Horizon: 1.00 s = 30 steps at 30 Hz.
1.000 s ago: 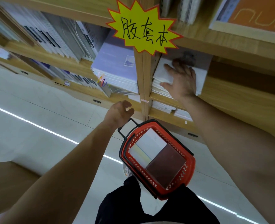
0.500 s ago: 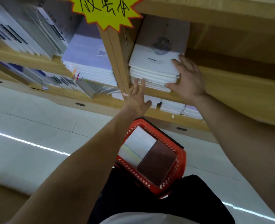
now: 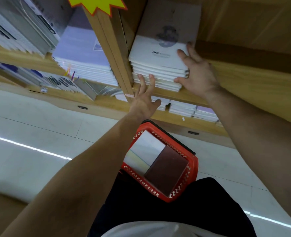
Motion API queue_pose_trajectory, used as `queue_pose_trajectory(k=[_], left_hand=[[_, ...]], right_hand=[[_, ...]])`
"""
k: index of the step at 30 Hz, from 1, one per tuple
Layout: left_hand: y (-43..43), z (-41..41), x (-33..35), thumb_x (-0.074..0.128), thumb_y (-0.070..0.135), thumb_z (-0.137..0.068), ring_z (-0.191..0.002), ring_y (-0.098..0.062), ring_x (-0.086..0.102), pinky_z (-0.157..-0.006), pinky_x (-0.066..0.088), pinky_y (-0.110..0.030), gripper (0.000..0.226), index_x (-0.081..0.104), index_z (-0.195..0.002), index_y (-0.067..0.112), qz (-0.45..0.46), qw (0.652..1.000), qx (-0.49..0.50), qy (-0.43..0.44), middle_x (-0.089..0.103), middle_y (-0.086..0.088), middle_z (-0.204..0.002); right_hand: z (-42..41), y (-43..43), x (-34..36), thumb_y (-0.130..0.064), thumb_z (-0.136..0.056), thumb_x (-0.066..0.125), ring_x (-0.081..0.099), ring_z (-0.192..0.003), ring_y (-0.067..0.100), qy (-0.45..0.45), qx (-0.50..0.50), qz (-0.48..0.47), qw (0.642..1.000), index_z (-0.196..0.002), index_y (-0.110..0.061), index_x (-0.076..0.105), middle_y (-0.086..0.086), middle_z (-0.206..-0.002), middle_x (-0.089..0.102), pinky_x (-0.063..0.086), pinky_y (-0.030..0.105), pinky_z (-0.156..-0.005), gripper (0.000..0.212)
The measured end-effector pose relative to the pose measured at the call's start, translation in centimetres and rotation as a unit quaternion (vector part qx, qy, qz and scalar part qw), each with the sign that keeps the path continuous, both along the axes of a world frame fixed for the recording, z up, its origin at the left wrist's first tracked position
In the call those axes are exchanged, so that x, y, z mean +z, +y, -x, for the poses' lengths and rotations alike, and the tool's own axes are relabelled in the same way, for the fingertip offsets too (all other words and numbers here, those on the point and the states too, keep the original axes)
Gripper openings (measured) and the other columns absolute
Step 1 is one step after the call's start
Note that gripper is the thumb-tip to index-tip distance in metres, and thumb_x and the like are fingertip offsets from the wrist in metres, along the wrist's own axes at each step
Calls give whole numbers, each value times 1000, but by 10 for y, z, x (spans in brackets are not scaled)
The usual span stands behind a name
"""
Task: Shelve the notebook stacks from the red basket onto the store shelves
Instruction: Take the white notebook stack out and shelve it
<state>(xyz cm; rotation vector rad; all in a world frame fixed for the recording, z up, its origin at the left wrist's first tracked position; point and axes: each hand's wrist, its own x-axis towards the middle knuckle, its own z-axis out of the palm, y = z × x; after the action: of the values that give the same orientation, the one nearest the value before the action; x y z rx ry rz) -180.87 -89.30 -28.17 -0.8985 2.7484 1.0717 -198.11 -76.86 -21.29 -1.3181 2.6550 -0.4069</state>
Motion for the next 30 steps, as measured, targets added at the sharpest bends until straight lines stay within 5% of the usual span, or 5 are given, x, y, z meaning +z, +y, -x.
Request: queue_pose_trajectory(k=[5, 10, 13, 22, 30], left_hand=[[-14, -15, 20, 61, 25, -96, -153, -32, 14, -121, 23, -53, 88, 1, -160, 36, 21, 1000, -12, -6, -5, -8, -168], [-31, -30, 62, 59, 28, -97, -139, -29, 44, -111, 38, -34, 62, 37, -155, 25, 28, 998, 53, 10, 45, -9, -154], [-41, -38, 83, 58, 27, -96, -124, -32, 55, -99, 44, -33, 47, 54, -143, 20, 58, 996, 70, 7, 59, -13, -138], [-61, -47, 94, 59, 27, -97, -117, -31, 59, -98, 46, -36, 46, 54, -142, 23, 68, 996, 53, -16, 59, -13, -136], [-70, -51, 83, 59, 29, -98, -117, -28, 60, -101, 48, -38, 49, 50, -145, 20, 50, 998, 30, -33, 56, -10, -140]], right_hand=[[-6, -1, 19, -51, -84, 76, 21, -151, 31, -18, -4, -10, 1000, -160, -25, 28, 5, -169, 14, 24, 39, -123, 94], [-14, -10, 18, -59, -96, 55, 46, -137, 34, -193, -130, 66, 970, -162, -27, 16, 12, -157, 35, 41, 41, -111, 83], [-17, -26, 15, -53, -99, 52, 52, -131, 36, -236, -162, 95, 953, -162, -21, 9, 18, -149, 47, 43, 38, -106, 83], [-5, -55, 1, -50, -90, 71, 60, -122, 26, -279, -258, 179, 908, -141, -12, 42, 6, -135, 62, 39, 17, -84, 70], [-5, -59, -9, -53, -84, 74, 64, -117, 25, -246, -240, 206, 916, -138, -15, 42, 3, -130, 65, 54, 39, -97, 73]])
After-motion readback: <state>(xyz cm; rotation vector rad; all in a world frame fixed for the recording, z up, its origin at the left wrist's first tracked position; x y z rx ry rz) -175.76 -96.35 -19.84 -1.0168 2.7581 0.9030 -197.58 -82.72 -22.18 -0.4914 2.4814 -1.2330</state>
